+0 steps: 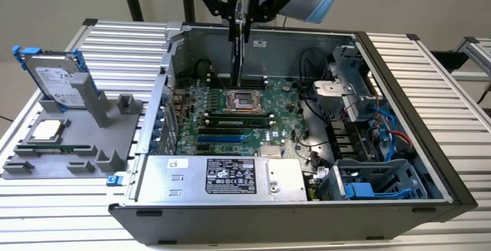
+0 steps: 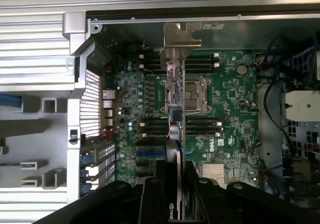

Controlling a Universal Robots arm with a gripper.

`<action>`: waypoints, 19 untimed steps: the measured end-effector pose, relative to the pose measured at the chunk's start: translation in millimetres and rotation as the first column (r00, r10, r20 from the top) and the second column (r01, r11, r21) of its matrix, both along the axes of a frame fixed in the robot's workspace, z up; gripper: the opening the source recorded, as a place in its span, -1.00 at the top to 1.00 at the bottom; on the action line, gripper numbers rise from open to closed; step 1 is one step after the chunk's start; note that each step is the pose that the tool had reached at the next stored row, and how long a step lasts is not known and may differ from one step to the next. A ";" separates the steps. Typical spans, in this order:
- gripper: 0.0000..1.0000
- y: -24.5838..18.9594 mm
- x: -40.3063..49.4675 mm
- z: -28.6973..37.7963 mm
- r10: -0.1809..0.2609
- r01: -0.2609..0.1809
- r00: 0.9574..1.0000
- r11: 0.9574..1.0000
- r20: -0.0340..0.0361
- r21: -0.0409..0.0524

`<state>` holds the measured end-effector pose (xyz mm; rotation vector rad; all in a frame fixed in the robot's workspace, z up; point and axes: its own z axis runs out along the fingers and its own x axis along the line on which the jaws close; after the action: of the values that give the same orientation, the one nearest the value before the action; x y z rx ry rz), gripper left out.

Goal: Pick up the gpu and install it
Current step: 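Pick up the gpu and move the gpu toward the slot, then insert the gpu into the slot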

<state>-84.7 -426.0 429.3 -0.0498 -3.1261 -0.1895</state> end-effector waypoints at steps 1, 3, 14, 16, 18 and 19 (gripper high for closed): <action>1.00 0.0 0.3 0.0 0.001 -0.001 1.000 1.000 0.017 0.000; 1.00 0.0 0.4 -0.4 0.002 -0.002 0.999 1.000 0.040 -0.001; 1.00 0.0 0.5 -2.0 0.003 -0.002 0.999 0.999 0.047 -0.037; 1.00 0.0 0.4 -2.1 0.003 -0.002 0.999 0.999 0.047 -0.037; 1.00 0.0 0.5 -2.1 0.003 -0.002 0.999 0.999 0.047 -0.037; 1.00 0.0 0.4 -2.1 0.003 -0.002 0.999 0.999 0.047 -0.037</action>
<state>-84.3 -426.0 427.3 -0.0421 -3.1766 -0.1356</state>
